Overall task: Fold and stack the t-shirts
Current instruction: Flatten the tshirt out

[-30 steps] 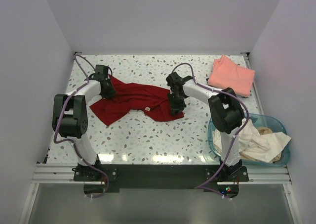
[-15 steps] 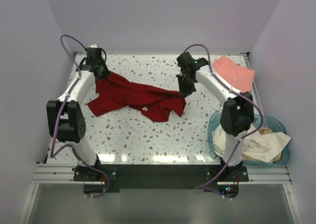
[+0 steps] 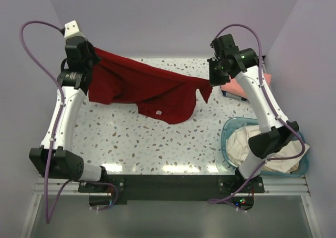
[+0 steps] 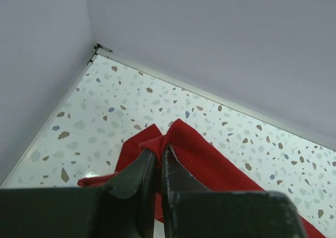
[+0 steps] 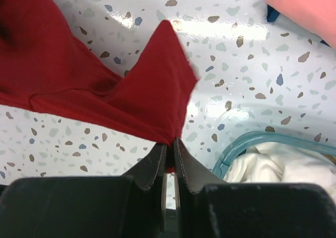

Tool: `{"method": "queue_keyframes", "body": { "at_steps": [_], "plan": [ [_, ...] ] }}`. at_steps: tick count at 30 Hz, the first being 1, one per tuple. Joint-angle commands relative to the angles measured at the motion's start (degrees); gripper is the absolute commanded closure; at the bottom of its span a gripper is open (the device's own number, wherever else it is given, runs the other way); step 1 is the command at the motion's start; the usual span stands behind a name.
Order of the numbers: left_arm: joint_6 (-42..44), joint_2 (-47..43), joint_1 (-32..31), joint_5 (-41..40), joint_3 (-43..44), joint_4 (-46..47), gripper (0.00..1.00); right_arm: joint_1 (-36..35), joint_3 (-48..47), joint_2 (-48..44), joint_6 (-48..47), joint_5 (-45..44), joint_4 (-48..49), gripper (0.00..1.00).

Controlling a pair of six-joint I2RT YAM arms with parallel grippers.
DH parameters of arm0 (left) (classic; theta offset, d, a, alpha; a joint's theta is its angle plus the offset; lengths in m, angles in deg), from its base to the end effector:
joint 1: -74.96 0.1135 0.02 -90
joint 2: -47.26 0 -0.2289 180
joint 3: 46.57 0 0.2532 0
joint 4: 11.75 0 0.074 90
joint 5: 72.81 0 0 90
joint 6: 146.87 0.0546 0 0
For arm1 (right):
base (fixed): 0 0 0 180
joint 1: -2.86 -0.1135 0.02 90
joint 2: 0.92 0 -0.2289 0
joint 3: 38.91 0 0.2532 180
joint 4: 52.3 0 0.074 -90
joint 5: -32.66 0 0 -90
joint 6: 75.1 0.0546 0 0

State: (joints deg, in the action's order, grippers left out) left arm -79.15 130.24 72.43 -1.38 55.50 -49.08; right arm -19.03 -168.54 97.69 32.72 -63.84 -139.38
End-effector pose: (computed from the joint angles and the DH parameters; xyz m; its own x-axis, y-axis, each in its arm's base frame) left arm 0.3512 0.0019 0.3841 -0.1907 -0.3513 -0.9166 -0.3594 0.8939 -0.2678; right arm 0.3204 0.1221 0.3639 -0.8283 -0.0051 -0.5603 -0.0612 0.9948 0.0815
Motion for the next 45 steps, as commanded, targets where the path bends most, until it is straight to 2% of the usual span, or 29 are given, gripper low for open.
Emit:
{"method": "queue_keyframes", "body": {
  "at_steps": [1, 7, 12, 15, 17, 19, 20, 22, 23, 24, 26, 27, 28, 29, 30, 32, 33, 34, 35, 37, 38, 39, 40, 41, 43, 45],
  "plan": [
    [5.1, -4.8, 0.9, -3.0, -2.5, 6.9, 1.0, 0.6, -1.1, -3.7, -0.2, -3.5, -4.6, 0.9],
    [9.2, -7.7, 0.8, 2.6, -5.1, 11.5, 1.0, 0.7, -4.4, -5.0, 0.9, -7.9, -2.8, 0.91],
    [9.3, -2.1, 0.9, 8.7, -1.4, 14.4, 1.0, 2.0, -10.1, -0.5, 0.4, -9.5, 3.0, 0.94],
    [10.6, 4.1, 0.9, 9.3, 6.1, 14.8, 1.0, 3.7, -19.9, 5.6, -1.2, -9.6, 3.9, 0.96],
    [11.0, 10.0, 0.9, 9.8, 15.8, 13.7, 1.0, 4.7, -30.3, 10.4, -2.1, -9.9, 3.5, 0.97],
    [10.9, 15.3, 0.8, 9.8, 26.4, 11.5, 1.0, 6.4, -35.1, 11.8, -1.9, -10.6, 4.7, 0.98],
    [10.9, 16.4, 0.9, 9.4, 29.1, 11.2, 1.0, 6.9, -35.3, 11.3, -1.7, -10.5, 8.5, 0.98],
    [10.9, 17.0, 0.9, 8.4, 32.7, 13.1, 1.0, 7.3, -30.9, 5.8, -1.6, -10.1, 15.2, 0.98],
    [10.8, 16.4, 0.9, 6.7, 32.4, 14.5, 1.0, 7.3, -23.7, 3.4, -1.7, -9.3, 23.4, 0.97],
    [10.8, 15.4, 0.9, 6.4, 31.3, 17.9, 1.0, 7.3, -20.3, -1.7, -1.7, -7.8, 27.3, 0.97],
    [10.3, 10.6, 0.9, 5.6, 23.7, 21.8, 1.0, 7.3, -11.5, -5.7, -1.7, -6.2, 36.3, 0.97],
    [9.1, 8.3, 0.9, 5.6, 19.7, 27.0, 1.0, 7.2, -9.1, -7.7, -2.0, -5.4, 38.2, 0.97],
    [8.2, 3.0, 0.9, 5.6, 9.7, 29.2, 1.0, 7.2, -7.0, -10.6, -2.0, -3.1, 39.3, 0.97],
    [7.1, 0.1, 0.9, 5.7, 4.1, 31.2, 1.0, 7.2, -2.9, -12.0, -1.8, -1.9, 40.1, 0.97],
    [5.1, -2.6, 0.9, 5.3, -6.6, 33.6, 0.95, 7.0, -0.6, -13.3, -1.7, -0.4, 39.9, 0.98],
    [2.3, -9.7, 0.9, 2.9, -15.1, 32.0, 0.76, 6.5, 7.9, -17.0, -0.6, 2.5, 37.6, 0.99],
    [-0.2, -11.6, 0.9, 1.6, -18.5, 26.4, 0.55, 5.4, 11.7, -18.2, -0.2, 3.4, 36.6, 0.99],
    [-1.9, -14.3, 0.9, 0.3, -23.1, 21.2, 0.46, 4.7, 15.9, -19.6, 1.0, 4.1, 35.7, 0.99],
    [-4.2, -15.4, 0.9, -3.5, -24.8, 11.1, 0.4, 3.7, 24.9, -21.8, 1.5, 5.9, 33.8, 0.99],
    [-12.1, -17.9, 0.9, -6.8, -29.0, 1.8, 0.36, -0.7, 33.6, -23.4, 2.0, 6.4, 32.2, 0.91],
    [-13.6, -18.9, 0.9, -7.1, -30.5, -1.1, 0.35, -2.5, 41.4, -23.8, 2.4, 6.4, 30.7, 0.83],
    [-15.2, -19.8, 0.9, -6.5, -33.1, -4.0, 0.31, -5.1, 44.7, -23.6, 2.4, 10.3, 29.9, 0.74],
    [-16.1, -21.5, 0.9, -5.8, -34.0, -4.8, 0.3, -6.3, 49.9, -23.2, 2.7, 11.5, 28.9, 0.53],
    [-17.0, -22.0, 0.9, -3.7, -34.8, -4.9, 0.29, -7.4, 52.2, -22.3, 2.8, 12.2, 28.0, 0.45],
    [-17.4, -21.3, 0.9, 0.1, -36.3, -3.5, 0.28, -8.5, 55.6, -21.7, 2.7, 12.6, 27.3, 0.34],
    [-16.5, -19.2, 0.8, 7.3, -36.7, -1.0, 0.29, -8.6, 57.6, -21.1, 2.0, 9.9, 26.6, 0.3]
  ]
}}
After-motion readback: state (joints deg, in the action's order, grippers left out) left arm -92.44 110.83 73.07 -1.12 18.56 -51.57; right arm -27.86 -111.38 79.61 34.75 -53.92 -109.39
